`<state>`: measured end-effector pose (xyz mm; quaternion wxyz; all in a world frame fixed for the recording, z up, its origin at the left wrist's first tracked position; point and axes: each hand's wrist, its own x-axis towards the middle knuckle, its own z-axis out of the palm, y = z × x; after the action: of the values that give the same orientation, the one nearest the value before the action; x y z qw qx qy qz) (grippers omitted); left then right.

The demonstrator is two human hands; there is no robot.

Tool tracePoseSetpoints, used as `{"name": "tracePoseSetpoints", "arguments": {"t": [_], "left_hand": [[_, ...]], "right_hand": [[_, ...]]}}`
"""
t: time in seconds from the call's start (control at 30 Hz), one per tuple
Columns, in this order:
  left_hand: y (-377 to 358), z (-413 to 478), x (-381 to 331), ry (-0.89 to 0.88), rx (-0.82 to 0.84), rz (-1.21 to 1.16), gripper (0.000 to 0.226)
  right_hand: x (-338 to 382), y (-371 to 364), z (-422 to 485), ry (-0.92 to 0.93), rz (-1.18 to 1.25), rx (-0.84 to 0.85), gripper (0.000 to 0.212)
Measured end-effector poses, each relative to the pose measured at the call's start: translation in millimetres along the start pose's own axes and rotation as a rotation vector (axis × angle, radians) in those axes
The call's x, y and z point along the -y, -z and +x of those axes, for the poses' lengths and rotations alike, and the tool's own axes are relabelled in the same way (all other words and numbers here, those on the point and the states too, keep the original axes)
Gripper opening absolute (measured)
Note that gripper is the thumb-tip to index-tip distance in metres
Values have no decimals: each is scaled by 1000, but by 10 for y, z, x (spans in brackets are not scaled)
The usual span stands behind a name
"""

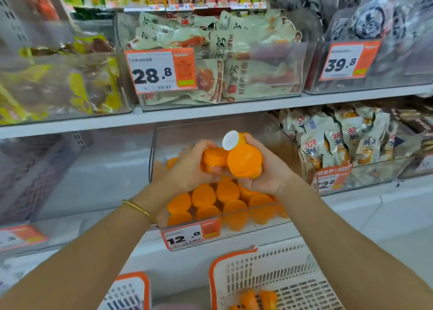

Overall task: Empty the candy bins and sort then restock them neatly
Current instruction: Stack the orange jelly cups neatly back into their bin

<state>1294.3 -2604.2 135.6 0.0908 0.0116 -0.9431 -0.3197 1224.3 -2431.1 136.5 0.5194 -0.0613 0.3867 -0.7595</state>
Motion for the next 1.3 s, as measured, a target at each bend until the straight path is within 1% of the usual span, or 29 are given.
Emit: {"name": "tracePoseSetpoints", "arguments": {"t": [0.1,0.13,0.17,0.23,0.27,0.3,0.37,0.4,0.47,0.57,0.6,0.7,0.8,0.83,0.87,0.93,0.97,1.03,1.07,1.1,1.13,1.17,1.2,1.23,1.3], "left_hand": [[103,348,225,77,41,9,80],[136,453,283,99,60,34,76],[166,552,323,121,72,51,67],[189,729,432,186,57,48,42],[192,814,510,250,16,48,39],[194,892,615,358,-30,29,42],[198,978,791,608,-101,-88,48],[207,1000,857,678,-115,-147,45],[224,1018,898,732,-109,-194,40],[202,989,836,777,-118,-109,46],[176,972,813,774,-110,-37,49],[106,917,746,650,-23,373,54],[52,826,648,524,-22,695,60],[36,805,638,463,-26,769,63],[10,790,638,394,-27,792,66],[-46,764,635,287,50,692,67],[-54,754,639,264,120,621,64],[-71,731,665,265,251,587,60],[-79,718,680,271,286,609,61],[-91,707,693,274,302,633,62],[-105,697,701,279,302,654,64],[-123,694,700,286,299,677,67],[-145,694,695,297,294,700,69],[-161,698,685,309,289,719,72],[-173,699,665,318,284,733,73]], "right_hand": [[172,61,408,-23,39,0,54],[221,111,543,-30,58,-7,53],[262,152,663,-37,78,-22,52],[320,233,904,-43,116,-56,51],[339,266,1016,-38,130,-74,51],[352,284,1114,-32,137,-94,51],[339,308,1298,-33,122,-117,53],[315,319,1385,-38,103,-120,54],[262,328,1512,-48,57,-127,56],[205,323,1582,-52,-8,-170,55],[200,319,1588,-44,-27,-185,54],[194,313,1568,-25,-106,-231,55],[177,316,1523,-41,-170,-246,56],[176,308,1500,-49,-182,-249,56],[180,302,1482,-53,-193,-253,56],[209,300,1441,-41,-216,-283,54],[242,304,1411,-21,-226,-304,53],[338,327,1325,37,-269,-379,53],[392,346,1285,72,-338,-430,53],[442,356,1239,114,-468,-495,51],[485,354,1206,147,-660,-563,51],[520,340,1188,165,-893,-615,54],[546,319,1197,165,-1138,-650,63],[559,285,1225,150,-1358,-667,71],[540,196,1304,131,-1712,-677,77]]}}
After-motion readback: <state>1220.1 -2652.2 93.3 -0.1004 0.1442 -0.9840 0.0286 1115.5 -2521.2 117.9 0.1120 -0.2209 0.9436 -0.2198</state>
